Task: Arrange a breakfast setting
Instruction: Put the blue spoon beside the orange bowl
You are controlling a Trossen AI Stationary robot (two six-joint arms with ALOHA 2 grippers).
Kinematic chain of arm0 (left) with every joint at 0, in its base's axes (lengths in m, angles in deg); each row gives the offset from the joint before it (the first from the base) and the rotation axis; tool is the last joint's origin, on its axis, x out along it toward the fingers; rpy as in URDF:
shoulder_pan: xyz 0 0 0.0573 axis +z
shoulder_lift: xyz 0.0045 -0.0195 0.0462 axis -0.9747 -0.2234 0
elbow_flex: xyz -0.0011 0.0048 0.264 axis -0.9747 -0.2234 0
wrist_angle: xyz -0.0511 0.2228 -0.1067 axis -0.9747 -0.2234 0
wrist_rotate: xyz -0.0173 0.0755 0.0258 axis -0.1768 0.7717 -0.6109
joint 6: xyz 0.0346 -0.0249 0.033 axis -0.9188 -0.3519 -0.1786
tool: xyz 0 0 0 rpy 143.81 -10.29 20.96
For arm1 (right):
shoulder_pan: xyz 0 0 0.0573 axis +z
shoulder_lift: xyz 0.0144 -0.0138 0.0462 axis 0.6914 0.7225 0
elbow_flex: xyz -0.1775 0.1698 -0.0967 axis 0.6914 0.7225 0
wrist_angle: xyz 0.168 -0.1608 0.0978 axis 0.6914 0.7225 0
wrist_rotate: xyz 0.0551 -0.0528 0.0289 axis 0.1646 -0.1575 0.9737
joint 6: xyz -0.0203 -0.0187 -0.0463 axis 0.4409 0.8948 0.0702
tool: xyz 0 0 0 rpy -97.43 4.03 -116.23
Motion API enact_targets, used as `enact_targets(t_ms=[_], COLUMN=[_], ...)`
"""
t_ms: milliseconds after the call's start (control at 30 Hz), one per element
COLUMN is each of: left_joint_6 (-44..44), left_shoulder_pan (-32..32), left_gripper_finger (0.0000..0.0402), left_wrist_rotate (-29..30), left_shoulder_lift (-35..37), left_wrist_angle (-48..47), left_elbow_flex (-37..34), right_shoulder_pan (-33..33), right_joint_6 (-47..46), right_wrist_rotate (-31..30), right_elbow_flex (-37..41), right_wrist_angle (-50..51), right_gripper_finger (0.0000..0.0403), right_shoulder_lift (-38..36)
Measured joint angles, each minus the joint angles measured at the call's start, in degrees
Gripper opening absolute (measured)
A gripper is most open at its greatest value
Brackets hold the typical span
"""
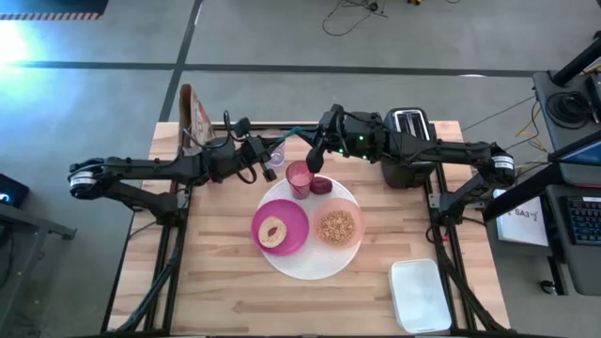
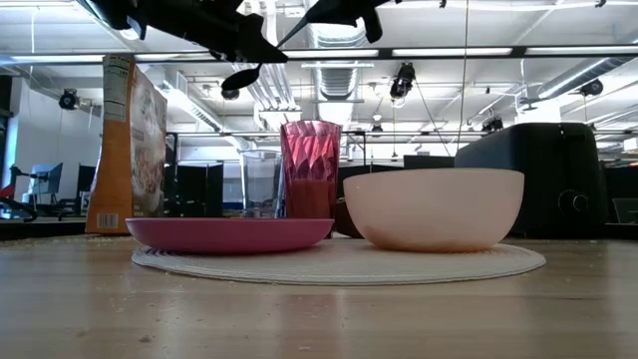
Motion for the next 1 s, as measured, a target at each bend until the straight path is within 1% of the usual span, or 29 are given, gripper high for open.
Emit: enact_targets(t_ms=[200,467,667,1000], left_joint_6=[2.6,5.0,5.1,5.1], left_shoulder_pan=[0.0,0.1,0.1,0.2], left_gripper_finger=[0.0,0.0004,0.0013,0.0011], left_wrist_rotate=[-0.2,-4.6,-5.3,-7.2], left_shoulder_lift=[0.0,0.0,0.0,0.1], left_wrist_angle=[0.2,-0.5,-0.9,-2.1], left_elbow_flex=[0.0,0.0,0.0,0.0], right_shoulder_pan=[0.0,-0.1,-0.1,-0.1], right_joint_6=[3.8,9.3,16.1,20.5], right_wrist_rotate=[-1.3,-0.8,-0.6,1.0], right_elbow_flex=[0.0,0.0,0.0,0.1], right_wrist_angle=[0.7,1.3,2.9,3.3], right_gripper_finger=[0.0009,0.0009,0.0009,0.0009], right_shoulder_lift=[-0.1,-0.2,-0.2,-0.3])
